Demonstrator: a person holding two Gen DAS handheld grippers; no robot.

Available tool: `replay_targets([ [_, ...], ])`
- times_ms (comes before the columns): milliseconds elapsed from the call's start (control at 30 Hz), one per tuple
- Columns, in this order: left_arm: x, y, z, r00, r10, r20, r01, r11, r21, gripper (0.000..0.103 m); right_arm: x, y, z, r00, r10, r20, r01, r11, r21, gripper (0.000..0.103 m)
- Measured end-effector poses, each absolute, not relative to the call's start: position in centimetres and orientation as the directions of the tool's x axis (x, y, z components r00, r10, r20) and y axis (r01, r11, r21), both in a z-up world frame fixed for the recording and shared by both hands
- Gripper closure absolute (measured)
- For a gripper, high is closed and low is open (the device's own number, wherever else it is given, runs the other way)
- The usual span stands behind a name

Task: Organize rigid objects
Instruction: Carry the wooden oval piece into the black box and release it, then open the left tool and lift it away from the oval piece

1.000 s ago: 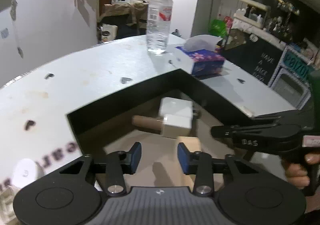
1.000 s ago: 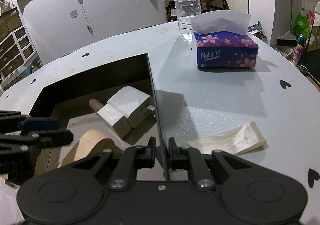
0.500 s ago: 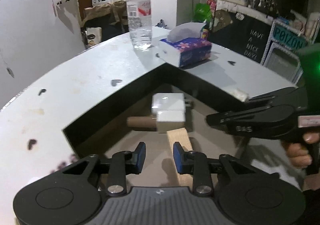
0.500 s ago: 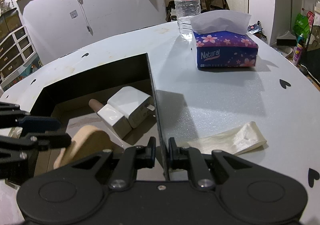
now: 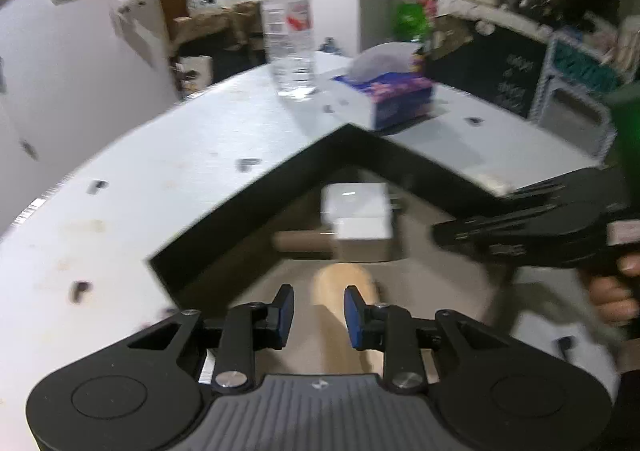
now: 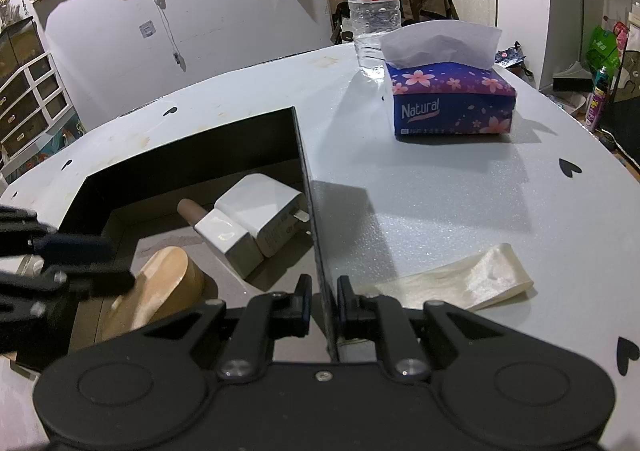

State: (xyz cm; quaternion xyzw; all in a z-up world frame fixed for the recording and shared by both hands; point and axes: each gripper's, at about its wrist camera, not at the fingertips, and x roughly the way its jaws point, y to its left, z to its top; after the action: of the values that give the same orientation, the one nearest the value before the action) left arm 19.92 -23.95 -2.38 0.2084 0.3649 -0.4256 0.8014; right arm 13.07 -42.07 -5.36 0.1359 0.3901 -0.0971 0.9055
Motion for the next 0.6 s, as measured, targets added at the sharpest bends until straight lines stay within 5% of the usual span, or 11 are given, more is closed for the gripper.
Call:
replay_targets([
  [100,20.0,-24.4,-2.7,0.276,-0.564,-0.779,0.847,0.526,-0.081,0.075,13.0,-42.1,-5.4,0.677,-0.069,-0.733,0.282,0.944,0.172,0.089],
  [367,20.0,-25.6,-3.6,0.355,-0.466,-0.811,0.816,0.577,0.026,0.059,13.1,-42.1,-5.4,0.677,-0.069,-0.733,0.281,0.945,0.17,0.089],
  [600,20.7,-25.7,-3.7,0.362,-0.479,-0.8,0.817,0.575,0.026,0.061,13.1,-42.1,-5.4,0.676,-0.068,-0.734,0.28,0.945,0.171,0.089],
])
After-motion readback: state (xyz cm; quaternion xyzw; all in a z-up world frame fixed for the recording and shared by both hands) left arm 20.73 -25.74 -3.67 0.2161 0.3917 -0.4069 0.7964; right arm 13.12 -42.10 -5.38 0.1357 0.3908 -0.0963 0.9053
